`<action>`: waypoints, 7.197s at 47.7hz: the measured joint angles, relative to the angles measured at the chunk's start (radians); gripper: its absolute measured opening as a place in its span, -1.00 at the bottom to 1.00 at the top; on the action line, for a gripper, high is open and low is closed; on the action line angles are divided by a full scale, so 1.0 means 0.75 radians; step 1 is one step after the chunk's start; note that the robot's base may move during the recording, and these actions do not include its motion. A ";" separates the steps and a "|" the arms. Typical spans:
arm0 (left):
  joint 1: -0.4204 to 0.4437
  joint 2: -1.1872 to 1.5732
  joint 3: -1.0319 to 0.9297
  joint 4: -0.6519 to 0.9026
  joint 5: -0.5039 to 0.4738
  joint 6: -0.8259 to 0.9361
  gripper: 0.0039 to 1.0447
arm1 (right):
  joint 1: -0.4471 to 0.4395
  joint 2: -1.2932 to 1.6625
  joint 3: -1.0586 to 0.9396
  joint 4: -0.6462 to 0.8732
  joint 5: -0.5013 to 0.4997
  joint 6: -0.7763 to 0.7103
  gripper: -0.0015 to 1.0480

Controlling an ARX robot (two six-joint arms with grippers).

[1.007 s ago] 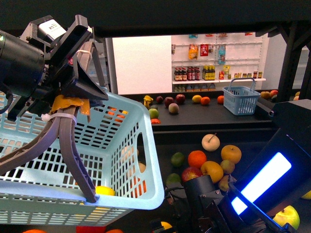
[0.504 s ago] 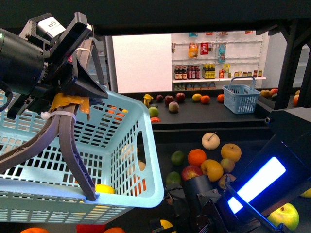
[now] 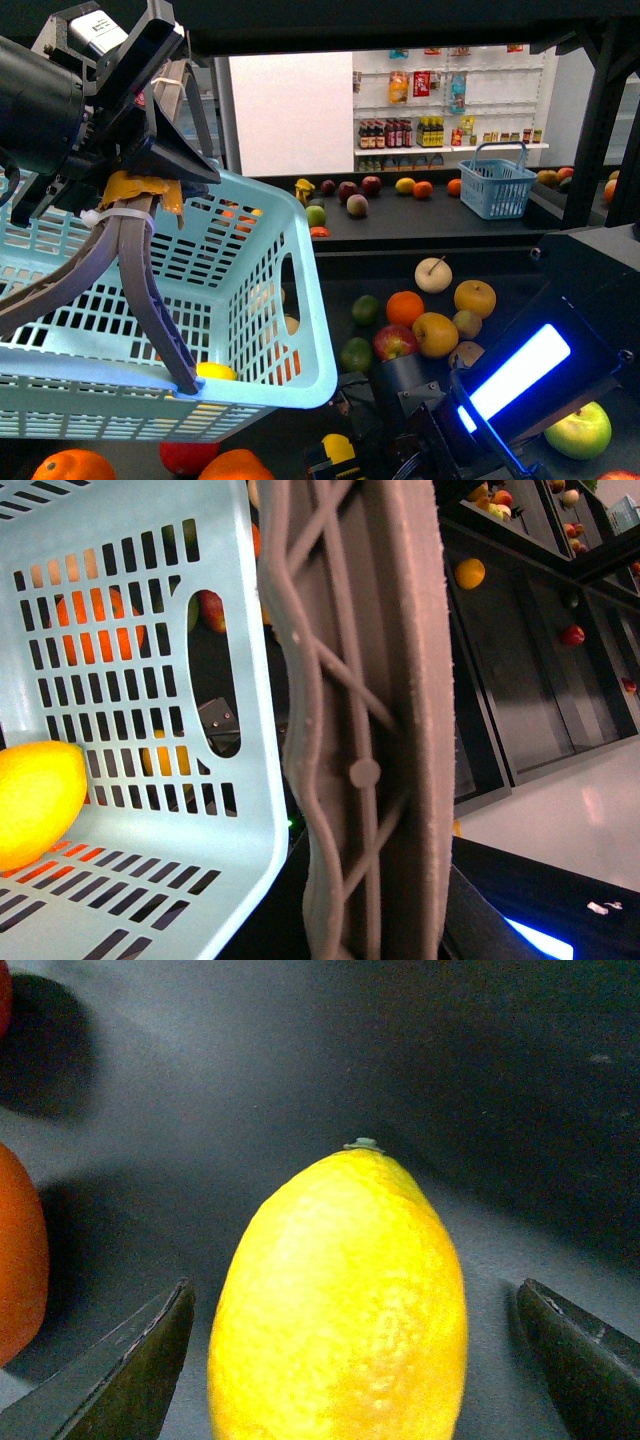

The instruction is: Pick lemon from shelf

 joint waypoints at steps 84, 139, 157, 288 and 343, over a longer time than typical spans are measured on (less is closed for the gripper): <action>0.000 0.000 0.000 0.000 0.000 0.001 -0.75 | -0.106 -1.176 -0.577 -0.068 -0.080 -0.140 0.09; 0.006 -0.001 0.003 0.000 -0.004 -0.002 -0.76 | 0.170 -1.109 -0.422 -0.171 0.010 -0.041 0.85; -0.001 -0.001 0.003 0.000 0.001 -0.002 -0.76 | -0.181 -1.498 -0.733 -0.033 0.250 -0.159 0.85; 0.003 -0.001 -0.116 0.415 0.073 -0.229 -0.79 | -0.432 -3.861 -2.441 -0.347 0.304 -0.023 -0.11; 0.735 0.390 0.115 1.232 -0.633 -1.364 -0.85 | -0.432 -3.862 -2.441 -0.347 0.304 -0.020 0.85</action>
